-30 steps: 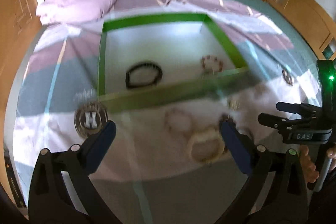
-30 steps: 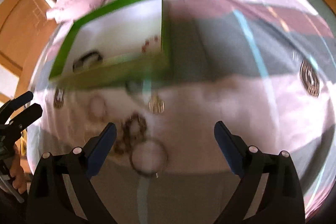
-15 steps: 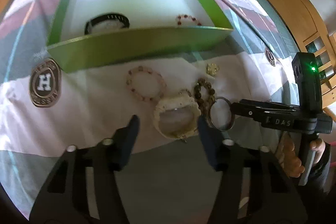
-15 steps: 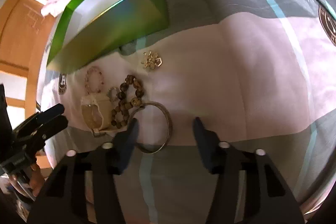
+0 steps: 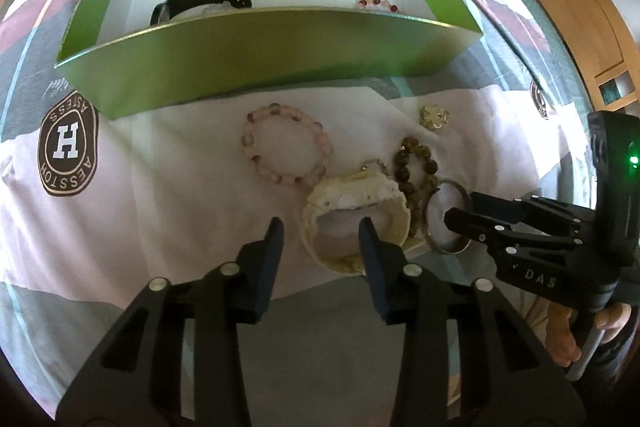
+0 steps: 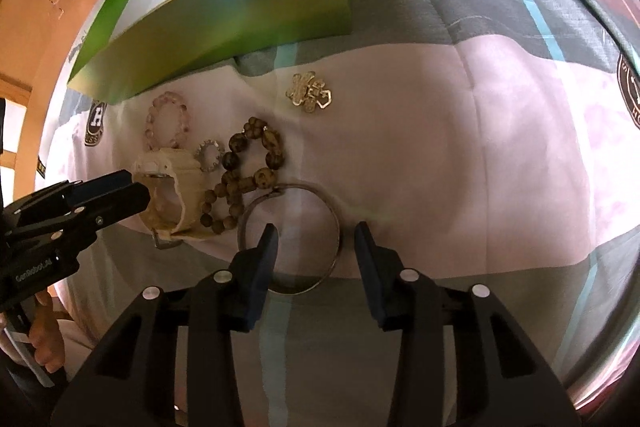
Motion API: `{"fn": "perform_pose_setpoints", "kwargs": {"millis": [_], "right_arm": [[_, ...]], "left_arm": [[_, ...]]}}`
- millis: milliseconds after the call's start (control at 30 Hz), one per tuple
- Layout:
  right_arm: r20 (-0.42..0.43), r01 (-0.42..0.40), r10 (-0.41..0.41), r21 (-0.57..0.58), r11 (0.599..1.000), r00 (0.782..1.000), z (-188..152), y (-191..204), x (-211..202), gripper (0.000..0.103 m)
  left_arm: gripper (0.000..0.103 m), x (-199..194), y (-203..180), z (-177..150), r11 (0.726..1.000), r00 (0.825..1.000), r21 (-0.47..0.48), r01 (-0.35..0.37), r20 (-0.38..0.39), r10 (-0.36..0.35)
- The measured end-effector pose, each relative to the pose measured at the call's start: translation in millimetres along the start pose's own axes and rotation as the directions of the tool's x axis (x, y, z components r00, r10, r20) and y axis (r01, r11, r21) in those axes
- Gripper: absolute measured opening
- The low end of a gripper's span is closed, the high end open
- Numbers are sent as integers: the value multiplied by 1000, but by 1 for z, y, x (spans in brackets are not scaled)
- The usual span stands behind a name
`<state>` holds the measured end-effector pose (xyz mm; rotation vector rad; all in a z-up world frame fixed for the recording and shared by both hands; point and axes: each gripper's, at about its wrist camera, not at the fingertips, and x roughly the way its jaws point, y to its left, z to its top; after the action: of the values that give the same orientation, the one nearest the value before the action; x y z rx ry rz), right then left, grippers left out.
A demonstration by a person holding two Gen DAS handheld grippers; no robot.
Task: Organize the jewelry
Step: 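Grasp the white watch with the left tool while the right tool reaches the metal bangle, then carry the white watch into the green box with the left tool while the right tool carries the bangle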
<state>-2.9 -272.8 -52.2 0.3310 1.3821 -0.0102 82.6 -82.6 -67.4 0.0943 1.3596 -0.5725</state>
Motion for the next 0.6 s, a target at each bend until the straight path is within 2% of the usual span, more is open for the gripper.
{"fn": "perform_pose_setpoints", "kwargs": {"millis": [167,200,233,300,333,400,500,600], "right_arm": [[11,95,-94,-44,995,995,-2,17,7,42],[15,108,-107,-51,993,994,-3,20,8,42],[17,112,-112,-51,992,994,-3,21,8,42],[19,117,-116,-39,992,993,-2,20,8,36],[21,122,-121,-33,992,992,-2,19,8,29],[28,112,-112,-11,994,993,0,15,7,17],[29,101,-101,9,995,994,1,10,7,8],[32,100,-101,16,995,994,3,5,6,5]], "left_arm": [[38,11,-3,1,1000,1000,-1,-17,-16,17],[34,13,-3,2,1000,1000,-3,-20,-19,20],[26,16,-4,2,999,999,-1,-33,-23,33],[12,22,-7,2,998,998,16,-64,-28,64],[9,23,-9,2,996,996,24,-88,-22,89],[8,23,-10,1,995,995,25,-96,-14,96],[6,22,-10,-1,993,994,31,-111,5,111],[5,21,-9,-1,991,992,27,-129,16,129]]}}
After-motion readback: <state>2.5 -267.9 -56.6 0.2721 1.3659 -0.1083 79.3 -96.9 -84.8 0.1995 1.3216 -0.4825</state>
